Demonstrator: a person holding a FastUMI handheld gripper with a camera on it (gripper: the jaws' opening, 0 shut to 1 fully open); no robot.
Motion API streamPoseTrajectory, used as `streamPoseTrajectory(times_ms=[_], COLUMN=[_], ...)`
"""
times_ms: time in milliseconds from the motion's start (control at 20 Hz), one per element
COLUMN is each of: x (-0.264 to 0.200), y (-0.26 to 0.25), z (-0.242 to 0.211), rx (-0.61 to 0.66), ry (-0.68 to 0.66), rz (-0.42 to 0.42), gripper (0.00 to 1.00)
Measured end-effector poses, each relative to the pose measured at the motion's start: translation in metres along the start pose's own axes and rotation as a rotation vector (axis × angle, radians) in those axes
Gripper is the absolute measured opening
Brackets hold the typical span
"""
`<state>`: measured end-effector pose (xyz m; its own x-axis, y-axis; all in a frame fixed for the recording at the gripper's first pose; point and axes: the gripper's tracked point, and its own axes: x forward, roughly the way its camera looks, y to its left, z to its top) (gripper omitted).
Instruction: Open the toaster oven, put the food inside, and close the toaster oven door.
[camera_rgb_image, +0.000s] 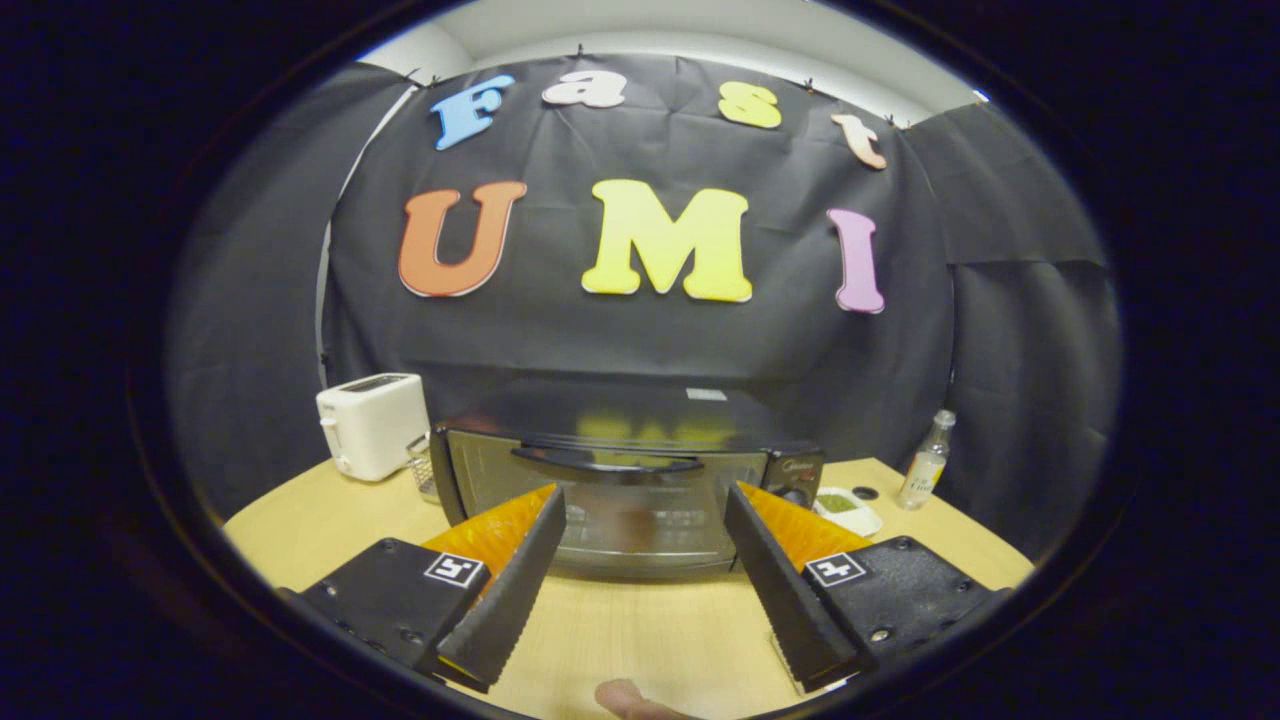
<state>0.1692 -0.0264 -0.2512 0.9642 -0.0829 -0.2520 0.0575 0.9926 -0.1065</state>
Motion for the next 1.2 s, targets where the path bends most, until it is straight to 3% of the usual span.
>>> streamPoseTrajectory(times_ms=[300, 600, 800, 1200], x=[-0.118, -0.216, -0.234, -0.237], y=[-0.037, -0.087, -0.114, -0.133], z=[0.075, 0.105, 0.109, 0.099], rx=[-0.013, 0.049, 0.108, 0.096], ry=[-0.148, -0.192, -0.188, -0.129], rz=[-0.028, -0.058, -0.067, -0.061], gripper=[1.0, 1.0, 1.0, 1.0])
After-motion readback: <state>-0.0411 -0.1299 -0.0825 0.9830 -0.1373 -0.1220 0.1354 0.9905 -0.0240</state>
